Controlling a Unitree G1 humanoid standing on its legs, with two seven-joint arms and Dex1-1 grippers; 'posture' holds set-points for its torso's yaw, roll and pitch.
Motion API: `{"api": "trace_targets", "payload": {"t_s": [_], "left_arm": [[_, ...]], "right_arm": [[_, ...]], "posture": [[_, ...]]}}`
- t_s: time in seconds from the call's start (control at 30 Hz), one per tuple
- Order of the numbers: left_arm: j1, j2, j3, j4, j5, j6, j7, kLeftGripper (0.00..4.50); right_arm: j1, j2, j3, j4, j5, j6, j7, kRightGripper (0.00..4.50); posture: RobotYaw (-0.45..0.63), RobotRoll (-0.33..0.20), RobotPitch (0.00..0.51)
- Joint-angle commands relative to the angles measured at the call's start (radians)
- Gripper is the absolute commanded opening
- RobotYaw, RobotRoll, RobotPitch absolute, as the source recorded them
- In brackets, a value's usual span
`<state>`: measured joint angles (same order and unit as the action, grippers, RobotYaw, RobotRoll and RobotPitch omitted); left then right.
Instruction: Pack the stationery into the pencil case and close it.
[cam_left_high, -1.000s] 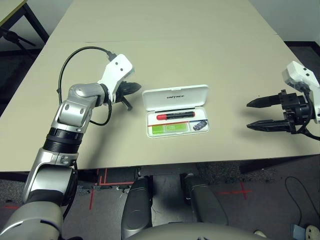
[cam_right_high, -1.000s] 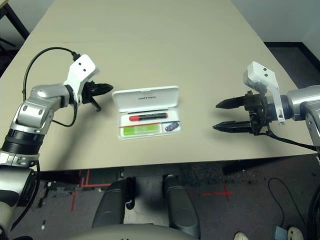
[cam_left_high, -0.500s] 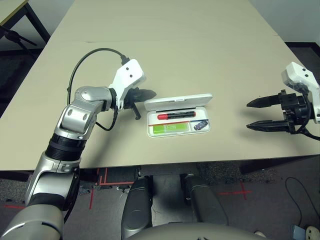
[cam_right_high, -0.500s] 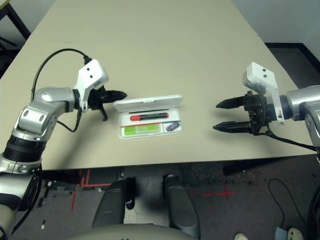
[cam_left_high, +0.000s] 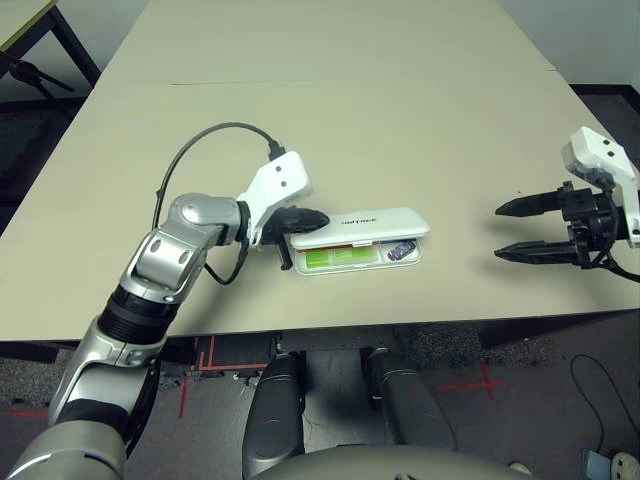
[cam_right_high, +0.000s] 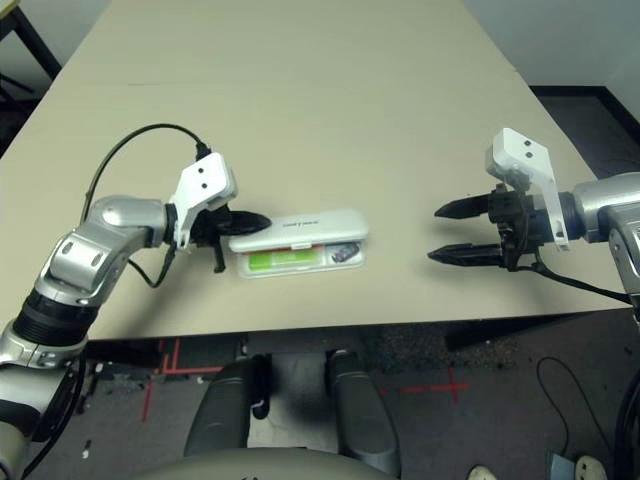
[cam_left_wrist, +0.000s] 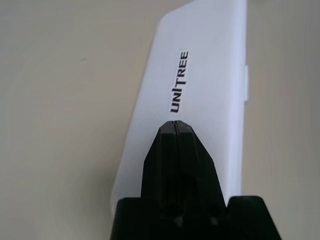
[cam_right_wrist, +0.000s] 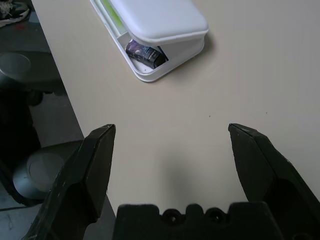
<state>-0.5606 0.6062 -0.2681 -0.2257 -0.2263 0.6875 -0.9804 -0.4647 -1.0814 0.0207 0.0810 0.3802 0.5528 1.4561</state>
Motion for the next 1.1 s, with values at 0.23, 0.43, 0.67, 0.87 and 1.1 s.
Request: {"api": "trace_targets", "payload": {"t_s": [0.23,0.43,0.67,0.87,1.1], "left_arm": [[0.020,0.000,-0.087,-0.002,0.011,-0.001,-0.013,0.05],[0.020,0.003,-0.104,0.002,0.010,0.001,-0.022,0.05],[0.013,0.006,-0.129,0.030,0.027,-0.004,-0.020,0.05],[0.020,0.010,-0.143,0.044,0.039,0.001,-0.020,0.05],[0.033,0.003,-0.163,0.038,0.044,0.014,-0.016,0.05]], "right_arm": [[-0.002,0.008,0.014,-0.002,-0.006,-0.010,0.001,4.50],[0.006,0.007,0.016,-0.008,-0.011,-0.012,-0.005,4.50],[0.006,0.012,0.019,-0.013,-0.015,-0.011,-0.010,4.50],[0.008,0.013,0.019,-0.018,-0.017,-0.008,-0.012,4.50],[0.011,0.015,0.022,-0.018,-0.021,-0.010,-0.017,4.50]], "posture": [[-0.03,0.000,0.184],[-0.03,0.000,0.181],[-0.03,0.000,0.182],[-0.03,0.000,0.183],[-0.04,0.000,0.183]]}}
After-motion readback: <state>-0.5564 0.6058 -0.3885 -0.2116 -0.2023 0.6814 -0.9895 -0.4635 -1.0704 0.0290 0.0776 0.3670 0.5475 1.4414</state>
